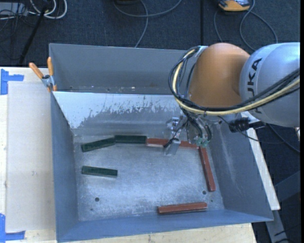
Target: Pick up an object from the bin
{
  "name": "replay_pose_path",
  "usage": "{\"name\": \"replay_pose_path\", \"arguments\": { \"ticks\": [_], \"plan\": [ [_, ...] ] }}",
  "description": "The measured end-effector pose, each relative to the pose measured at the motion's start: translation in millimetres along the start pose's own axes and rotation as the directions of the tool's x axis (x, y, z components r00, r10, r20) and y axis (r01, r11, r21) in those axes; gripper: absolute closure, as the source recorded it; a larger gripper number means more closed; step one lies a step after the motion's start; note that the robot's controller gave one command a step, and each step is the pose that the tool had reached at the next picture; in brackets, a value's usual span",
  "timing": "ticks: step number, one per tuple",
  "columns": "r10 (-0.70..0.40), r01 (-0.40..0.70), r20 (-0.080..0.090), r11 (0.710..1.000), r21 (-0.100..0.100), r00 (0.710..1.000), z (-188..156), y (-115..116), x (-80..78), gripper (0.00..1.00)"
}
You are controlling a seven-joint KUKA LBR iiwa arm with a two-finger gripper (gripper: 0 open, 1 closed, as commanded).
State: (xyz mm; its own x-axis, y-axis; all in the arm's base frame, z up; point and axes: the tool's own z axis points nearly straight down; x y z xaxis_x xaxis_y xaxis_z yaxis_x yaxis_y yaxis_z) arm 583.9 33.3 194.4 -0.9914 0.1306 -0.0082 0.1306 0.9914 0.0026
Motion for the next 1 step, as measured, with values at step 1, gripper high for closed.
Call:
{"name": "replay_pose_path", "arguments": {
  "ticks": [1],
  "plan": [
    [-0.076, 0.076, 0.001, 0.997, -0.001, 0.997, -71.3, 33.7, -1.6, 1.00]
  ]
}}
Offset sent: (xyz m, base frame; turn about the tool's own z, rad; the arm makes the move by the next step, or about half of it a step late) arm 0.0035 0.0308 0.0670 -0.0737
